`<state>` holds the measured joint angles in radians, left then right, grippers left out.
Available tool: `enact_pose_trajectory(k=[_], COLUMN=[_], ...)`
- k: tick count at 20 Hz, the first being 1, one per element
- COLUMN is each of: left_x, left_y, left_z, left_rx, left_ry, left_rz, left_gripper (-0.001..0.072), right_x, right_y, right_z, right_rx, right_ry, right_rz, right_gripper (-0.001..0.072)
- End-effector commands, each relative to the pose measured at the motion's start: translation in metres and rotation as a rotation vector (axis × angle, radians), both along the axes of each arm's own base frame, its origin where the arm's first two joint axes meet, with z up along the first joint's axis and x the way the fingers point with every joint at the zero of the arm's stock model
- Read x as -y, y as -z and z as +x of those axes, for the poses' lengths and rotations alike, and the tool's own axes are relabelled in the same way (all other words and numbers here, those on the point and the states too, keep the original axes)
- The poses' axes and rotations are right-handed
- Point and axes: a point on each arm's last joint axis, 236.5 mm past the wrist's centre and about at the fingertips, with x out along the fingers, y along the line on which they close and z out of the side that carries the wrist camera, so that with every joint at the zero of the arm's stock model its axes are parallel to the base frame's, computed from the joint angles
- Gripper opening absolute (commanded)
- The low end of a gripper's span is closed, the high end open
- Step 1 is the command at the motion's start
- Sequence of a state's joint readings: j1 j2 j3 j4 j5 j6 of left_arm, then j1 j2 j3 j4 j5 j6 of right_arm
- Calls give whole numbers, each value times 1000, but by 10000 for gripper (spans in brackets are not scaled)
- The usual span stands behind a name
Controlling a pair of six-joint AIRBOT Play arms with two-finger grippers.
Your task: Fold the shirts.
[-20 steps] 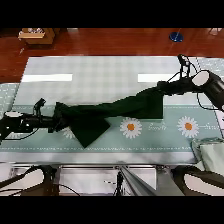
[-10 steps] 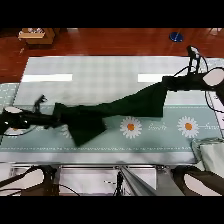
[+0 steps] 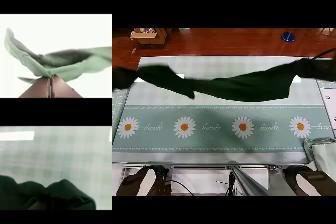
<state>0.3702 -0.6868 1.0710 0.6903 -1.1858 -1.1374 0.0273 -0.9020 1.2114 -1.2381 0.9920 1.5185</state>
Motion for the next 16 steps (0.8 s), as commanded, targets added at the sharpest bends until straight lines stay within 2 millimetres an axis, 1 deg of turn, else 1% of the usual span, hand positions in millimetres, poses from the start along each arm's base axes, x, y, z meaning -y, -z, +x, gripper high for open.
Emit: enact_pose_trajectory(k=[1,4,5,6,8,9,10,11,13,14,16], left_x=[7,16,18,22,26,26,26,25,26,30,39], left_y=[-117,-187,-207,-226,-254,-263,-269,-269,-256,-244,-220], left_z=[-44,-75,-85,-97,-121,-132,-143,-152,-165,-171,-183], left_rx=[301,481,537,589,669,692,703,696,636,589,495], left_ry=[-72,-90,-98,-105,-132,-156,-179,-196,-212,-202,-171], left_rz=[58,128,150,176,231,257,290,318,340,331,329], left_gripper=[25,25,25,25,25,25,25,25,25,25,25], right_x=[8,14,16,20,27,30,31,31,30,30,29], right_y=[-94,-192,-220,-247,-281,-287,-286,-279,-256,-244,-227], right_z=[-31,-64,-77,-92,-118,-130,-143,-153,-173,-183,-201], right_rx=[176,408,479,546,626,632,612,577,481,429,355], right_ry=[8,31,41,57,89,102,103,95,82,79,79], right_rz=[-42,-48,-48,-45,-45,-47,-53,-60,-74,-74,-61], right_gripper=[30,30,30,30,30,30,30,30,30,30,30])
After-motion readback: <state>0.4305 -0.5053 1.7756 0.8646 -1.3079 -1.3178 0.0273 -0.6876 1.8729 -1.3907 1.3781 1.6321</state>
